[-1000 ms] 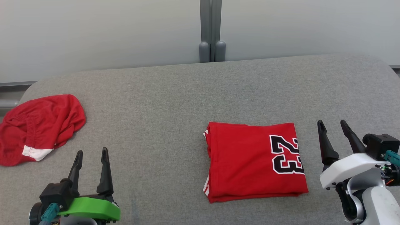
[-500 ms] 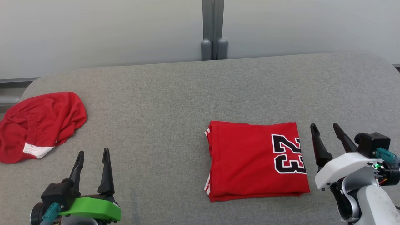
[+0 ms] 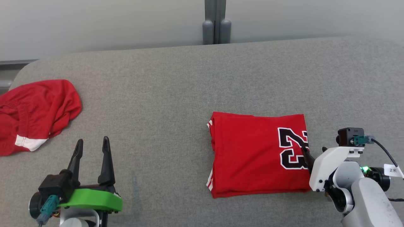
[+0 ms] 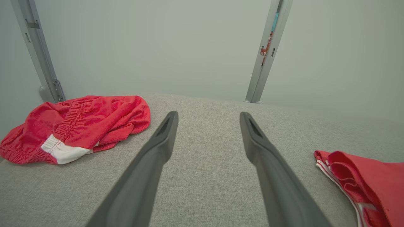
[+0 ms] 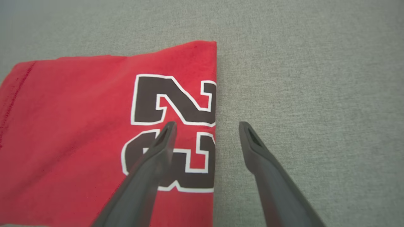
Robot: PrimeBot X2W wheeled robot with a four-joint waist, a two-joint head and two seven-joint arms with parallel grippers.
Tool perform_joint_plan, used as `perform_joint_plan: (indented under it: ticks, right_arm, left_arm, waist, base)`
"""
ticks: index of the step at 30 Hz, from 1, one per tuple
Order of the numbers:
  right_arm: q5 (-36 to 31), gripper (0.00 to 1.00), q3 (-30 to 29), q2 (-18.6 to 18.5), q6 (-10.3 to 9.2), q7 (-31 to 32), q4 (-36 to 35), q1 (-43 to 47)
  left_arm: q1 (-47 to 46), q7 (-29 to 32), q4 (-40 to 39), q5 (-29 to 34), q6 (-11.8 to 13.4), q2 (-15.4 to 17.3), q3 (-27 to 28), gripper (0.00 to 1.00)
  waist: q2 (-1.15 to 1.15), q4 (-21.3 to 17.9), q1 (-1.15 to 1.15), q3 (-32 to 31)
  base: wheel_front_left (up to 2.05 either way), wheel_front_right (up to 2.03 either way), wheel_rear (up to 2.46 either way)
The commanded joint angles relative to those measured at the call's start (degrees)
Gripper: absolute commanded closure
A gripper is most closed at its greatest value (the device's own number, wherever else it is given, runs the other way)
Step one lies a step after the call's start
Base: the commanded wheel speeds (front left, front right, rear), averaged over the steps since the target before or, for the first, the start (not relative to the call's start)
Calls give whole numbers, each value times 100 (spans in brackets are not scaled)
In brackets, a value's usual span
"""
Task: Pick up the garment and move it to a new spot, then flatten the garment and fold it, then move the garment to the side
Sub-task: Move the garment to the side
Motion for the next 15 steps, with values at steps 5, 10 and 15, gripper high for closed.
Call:
perform_joint_plan:
  ticks: [5,10,15]
  right_arm:
    - [-80,0,-111,76,-6,74,437,-309]
    - [-151,0,-128,75,-7,456,1053,-359]
    - [-201,100,142,-69,-9,938,1314,-393]
  left_arm:
    - [-299,1,-11,11,-11,42,-119,0]
    - [-435,1,0,-9,-11,70,-224,0]
    - [-424,1,-24,-8,-12,74,-227,0]
  waist:
    - [0,263,0,423]
    - [0,427,0,552]
    - [0,471,0,573]
  base:
    - [0,0,0]
    - [0,0,0]
    - [0,0,0]
